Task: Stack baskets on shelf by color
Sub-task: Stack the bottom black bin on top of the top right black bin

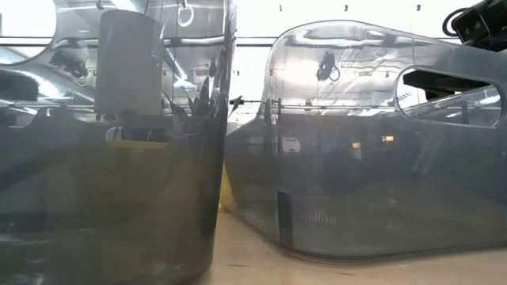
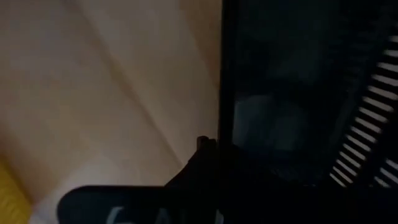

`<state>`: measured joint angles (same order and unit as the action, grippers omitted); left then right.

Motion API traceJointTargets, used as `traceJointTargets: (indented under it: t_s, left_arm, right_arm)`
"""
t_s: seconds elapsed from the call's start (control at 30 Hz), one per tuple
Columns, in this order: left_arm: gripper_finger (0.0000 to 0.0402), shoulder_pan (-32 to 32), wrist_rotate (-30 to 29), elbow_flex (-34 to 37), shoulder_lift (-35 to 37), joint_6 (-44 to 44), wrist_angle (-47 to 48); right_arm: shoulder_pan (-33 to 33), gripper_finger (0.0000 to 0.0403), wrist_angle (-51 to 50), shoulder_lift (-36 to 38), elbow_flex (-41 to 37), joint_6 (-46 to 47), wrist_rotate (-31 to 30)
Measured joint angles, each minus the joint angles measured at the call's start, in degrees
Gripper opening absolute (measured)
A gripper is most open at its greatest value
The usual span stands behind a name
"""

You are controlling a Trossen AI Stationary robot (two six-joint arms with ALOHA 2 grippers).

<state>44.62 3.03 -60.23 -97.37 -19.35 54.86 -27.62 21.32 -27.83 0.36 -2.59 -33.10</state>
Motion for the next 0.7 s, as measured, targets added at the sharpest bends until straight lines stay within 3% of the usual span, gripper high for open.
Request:
traceJointTargets:
  t_s: [0.23,0.33,0.47,0.7]
  left_arm:
    - [0.0003,-1.61,-6.28,0.02,11.17,-3.95,5.85]
    - [0.0003,-2.81,-6.07,0.02,17.38,-7.02,6.5]
    - [0.0003,-6.61,-7.04,0.02,25.42,-16.77,7.63]
    - [0.0003,-18.16,-16.35,0.02,35.7,-37.56,15.38]
  right_arm:
    - [0.0,0.0014,0.0,-0.02,0.0,0.0,0.0]
    - [0.0,0.0014,0.0,0.0,0.02,0.0,0.0]
    - [0.0,0.0014,-0.01,-0.01,0.02,0.0,0.0]
    - [0.0,0.0014,-0.02,-0.01,0.01,0.0,0.0]
